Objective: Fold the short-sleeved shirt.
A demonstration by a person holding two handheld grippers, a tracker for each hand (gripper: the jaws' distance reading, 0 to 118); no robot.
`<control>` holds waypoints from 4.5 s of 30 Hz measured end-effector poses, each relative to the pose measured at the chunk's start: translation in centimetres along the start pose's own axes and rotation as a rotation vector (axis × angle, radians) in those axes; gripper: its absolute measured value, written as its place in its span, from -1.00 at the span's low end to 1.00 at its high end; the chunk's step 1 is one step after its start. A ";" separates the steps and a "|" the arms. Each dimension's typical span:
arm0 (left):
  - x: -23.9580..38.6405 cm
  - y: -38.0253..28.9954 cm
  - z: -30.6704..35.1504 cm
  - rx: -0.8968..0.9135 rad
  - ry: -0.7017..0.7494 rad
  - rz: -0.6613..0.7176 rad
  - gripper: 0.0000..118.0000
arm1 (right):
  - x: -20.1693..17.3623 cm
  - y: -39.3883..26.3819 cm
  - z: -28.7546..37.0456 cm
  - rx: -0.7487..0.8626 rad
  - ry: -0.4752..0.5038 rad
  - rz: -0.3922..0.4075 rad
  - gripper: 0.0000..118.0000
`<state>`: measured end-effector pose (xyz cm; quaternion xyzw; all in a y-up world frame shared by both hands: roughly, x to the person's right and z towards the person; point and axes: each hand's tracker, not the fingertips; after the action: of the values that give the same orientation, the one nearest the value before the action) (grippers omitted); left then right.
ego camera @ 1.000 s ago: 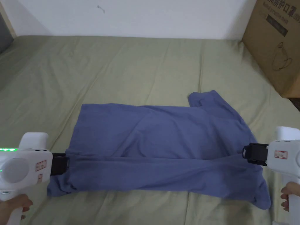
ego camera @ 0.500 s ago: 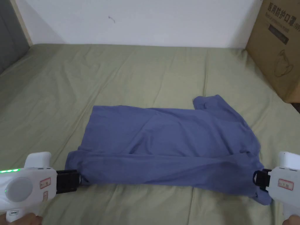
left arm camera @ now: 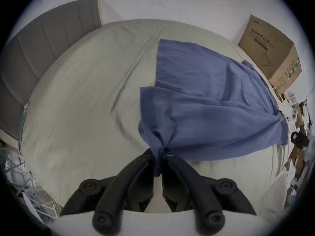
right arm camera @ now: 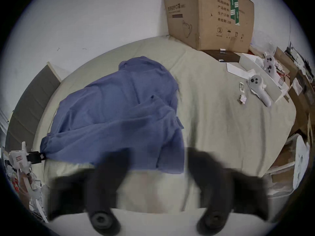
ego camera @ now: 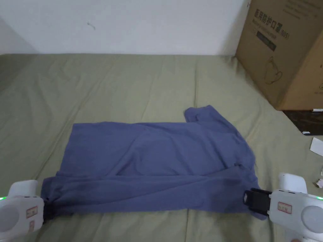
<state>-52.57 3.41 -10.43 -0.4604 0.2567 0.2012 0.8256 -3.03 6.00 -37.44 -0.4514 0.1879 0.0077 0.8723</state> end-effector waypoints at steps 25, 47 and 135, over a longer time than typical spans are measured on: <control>0.6 -0.8 7.7 0.049 -0.005 -0.134 -0.90 | 2.3 -1.3 4.4 -0.017 0.056 -0.013 -0.82; 2.7 -2.5 9.0 0.071 0.004 -0.143 -0.99 | 0.7 0.9 6.3 0.057 0.035 0.114 -1.00; -0.3 -3.1 9.4 0.046 0.043 -0.085 -0.96 | 3.0 -1.7 7.4 -0.135 0.086 0.187 -1.00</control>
<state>-48.79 9.92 -4.01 -0.4562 0.2593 0.1502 0.8379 2.48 10.38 -33.21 -0.4894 0.2655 0.0821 0.8266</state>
